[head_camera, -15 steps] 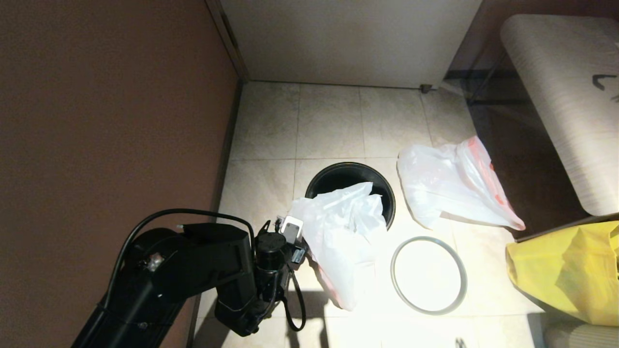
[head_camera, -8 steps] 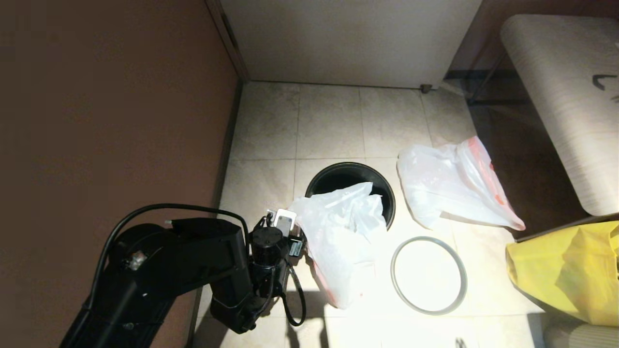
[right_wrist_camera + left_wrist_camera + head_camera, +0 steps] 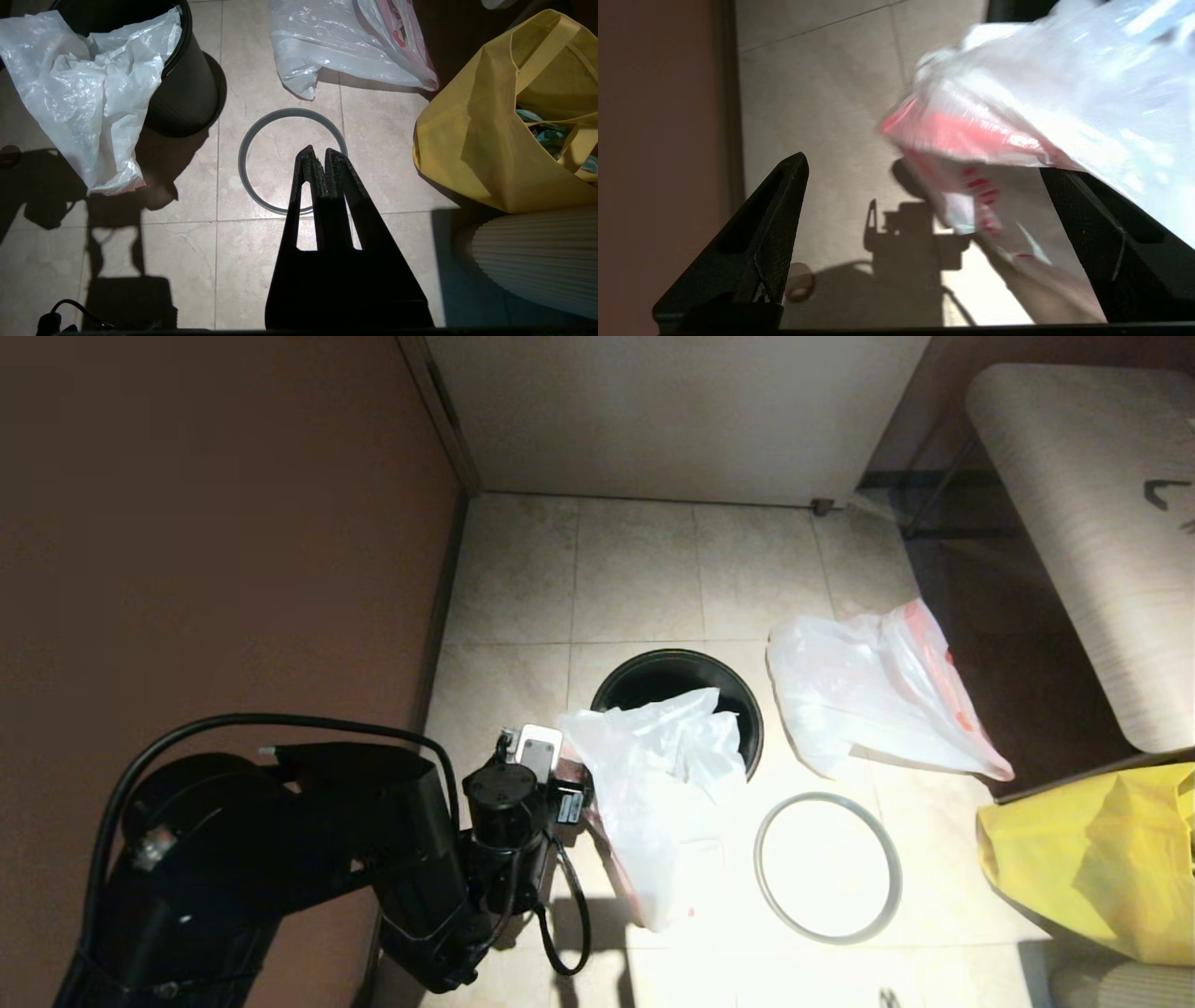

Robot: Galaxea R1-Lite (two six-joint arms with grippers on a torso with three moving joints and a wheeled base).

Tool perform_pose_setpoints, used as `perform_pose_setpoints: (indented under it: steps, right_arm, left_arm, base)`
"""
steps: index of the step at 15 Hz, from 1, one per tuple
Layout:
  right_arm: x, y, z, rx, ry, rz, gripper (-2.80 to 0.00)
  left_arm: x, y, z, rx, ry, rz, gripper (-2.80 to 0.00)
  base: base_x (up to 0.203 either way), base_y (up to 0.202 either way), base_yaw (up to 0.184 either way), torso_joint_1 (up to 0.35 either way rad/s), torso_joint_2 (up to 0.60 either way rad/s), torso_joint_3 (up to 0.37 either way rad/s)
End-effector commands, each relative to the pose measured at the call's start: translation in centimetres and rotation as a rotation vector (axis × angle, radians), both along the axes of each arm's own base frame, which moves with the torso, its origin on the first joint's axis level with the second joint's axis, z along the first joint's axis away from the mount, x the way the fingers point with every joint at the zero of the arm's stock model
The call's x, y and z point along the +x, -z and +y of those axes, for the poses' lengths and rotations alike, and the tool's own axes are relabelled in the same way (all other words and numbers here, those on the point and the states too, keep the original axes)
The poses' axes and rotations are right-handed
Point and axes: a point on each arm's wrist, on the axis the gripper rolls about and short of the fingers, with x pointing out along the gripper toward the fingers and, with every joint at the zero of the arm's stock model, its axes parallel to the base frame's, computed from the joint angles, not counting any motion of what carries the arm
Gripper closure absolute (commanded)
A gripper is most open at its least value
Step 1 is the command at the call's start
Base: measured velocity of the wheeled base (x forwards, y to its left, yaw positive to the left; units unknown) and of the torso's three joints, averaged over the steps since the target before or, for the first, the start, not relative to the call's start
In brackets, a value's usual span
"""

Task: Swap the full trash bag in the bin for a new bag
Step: Put the new garbage bag on the trash can

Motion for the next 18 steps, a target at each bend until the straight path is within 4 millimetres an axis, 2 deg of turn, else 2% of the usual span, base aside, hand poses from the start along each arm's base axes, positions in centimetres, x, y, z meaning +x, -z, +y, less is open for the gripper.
perform_pose_setpoints:
  steps: [1, 3, 6, 8, 11, 18]
  right_arm:
    - [0.0, 0.0, 0.0, 0.0, 0.0, 0.002, 0.0]
    - [0.0, 0.0, 0.0, 0.001, 0.001, 0.002, 0.0]
    - [0.0, 0.0, 0.0, 0.0, -0.001, 0.002, 0.0]
    - [0.0, 0.0, 0.0, 0.001, -0.001, 0.002, 0.0]
    - [0.0, 0.0, 0.0, -0.001, -0.001, 0.002, 0.0]
    - [0.0, 0.0, 0.0, 0.001, -0.001, 0.002, 0.0]
  left_arm:
    - [-1.0, -0.8, -0.9, -0.013, 0.034, -0.015, -2.8]
    - [-1.7, -0.6, -1.8, -0.011, 0.082, -0.009, -2.8]
    - [-0.9, -0.4, -2.6, -0.02, 0.132, -0.027, -2.8]
    - [-0.2, 0.1, -2.6, -0.016, 0.154, -0.026, -2.8]
    - [-0.3, 0.2, -2.5, -0.012, 0.155, -0.022, -2.8]
    - [-0.7, -2.2, -2.7, -0.012, 0.166, -0.079, -2.8]
  base:
    - [0.0, 0.0, 0.0, 0.0, 0.0, 0.0]
    - [0.0, 0.0, 0.0, 0.0, 0.0, 0.0]
    - [0.0, 0.0, 0.0, 0.0, 0.0, 0.0]
    - [0.0, 0.0, 0.0, 0.0, 0.0, 0.0]
    - [0.0, 0.0, 0.0, 0.0, 0.0, 0.0]
    - [0.0, 0.0, 0.0, 0.0, 0.0, 0.0]
